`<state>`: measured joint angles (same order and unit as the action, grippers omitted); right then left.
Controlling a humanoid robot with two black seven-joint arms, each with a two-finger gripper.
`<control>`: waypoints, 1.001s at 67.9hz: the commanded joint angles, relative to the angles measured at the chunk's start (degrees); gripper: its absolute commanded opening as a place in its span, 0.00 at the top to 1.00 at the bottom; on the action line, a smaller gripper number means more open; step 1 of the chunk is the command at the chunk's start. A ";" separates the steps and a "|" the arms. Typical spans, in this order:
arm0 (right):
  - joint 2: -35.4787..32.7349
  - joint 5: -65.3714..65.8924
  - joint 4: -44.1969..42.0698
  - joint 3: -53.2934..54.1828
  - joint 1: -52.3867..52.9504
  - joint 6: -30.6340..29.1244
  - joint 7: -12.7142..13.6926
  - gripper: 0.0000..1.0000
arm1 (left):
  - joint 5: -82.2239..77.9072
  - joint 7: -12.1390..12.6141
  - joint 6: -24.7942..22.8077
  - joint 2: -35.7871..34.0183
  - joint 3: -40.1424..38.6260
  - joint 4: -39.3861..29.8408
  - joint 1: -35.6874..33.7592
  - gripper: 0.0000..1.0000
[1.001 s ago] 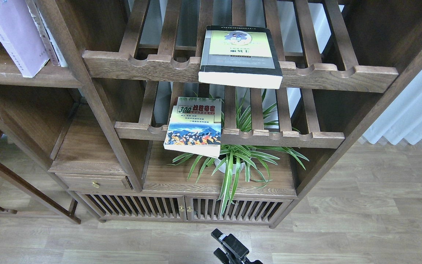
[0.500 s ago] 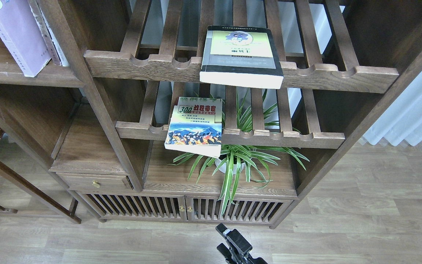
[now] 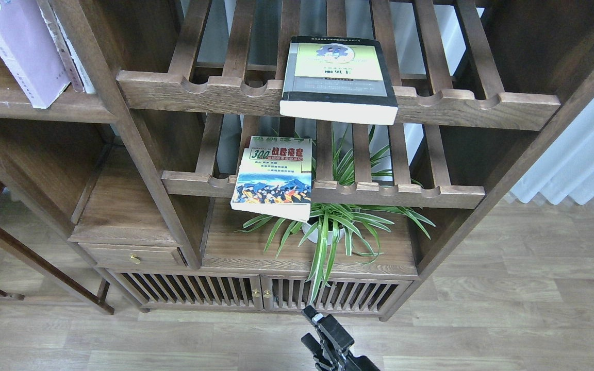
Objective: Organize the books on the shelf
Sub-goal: 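Insert the white book upright into the side shelf with the left gripper, then raise the right gripper to the green-cover book on the upper shelf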
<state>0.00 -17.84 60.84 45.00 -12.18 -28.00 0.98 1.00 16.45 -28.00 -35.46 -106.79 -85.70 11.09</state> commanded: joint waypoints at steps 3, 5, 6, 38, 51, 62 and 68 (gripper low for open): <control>0.00 0.08 0.68 0.61 0.14 0.00 0.08 0.01 | -0.03 -0.11 0.00 2.06 1.68 0.00 2.18 0.27; 0.00 0.17 1.38 1.14 0.31 0.00 0.17 0.01 | -0.03 -0.11 0.00 2.67 2.12 0.00 2.44 0.26; 0.00 0.26 1.65 1.22 0.32 0.00 0.17 0.01 | -0.03 -0.11 0.00 2.85 2.20 0.00 2.44 0.26; -0.53 2.19 23.53 7.55 -0.65 0.00 0.08 0.02 | -0.38 0.24 0.00 8.91 9.76 5.28 4.20 0.16; 0.00 5.27 29.95 8.78 -1.44 0.00 -0.10 0.04 | -0.56 0.33 0.00 8.91 9.94 6.07 4.20 0.14; 0.00 10.28 30.48 9.05 0.40 0.00 -0.27 0.07 | -0.65 0.42 0.00 8.91 11.35 6.07 4.20 0.14; 0.00 13.44 31.01 10.80 1.98 0.00 -0.62 0.09 | -0.65 0.33 0.00 8.91 11.35 6.86 4.11 0.13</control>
<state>0.00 -7.25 91.32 54.29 -11.54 -28.01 0.70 0.30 16.87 -28.00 -26.54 -95.52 -79.53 15.29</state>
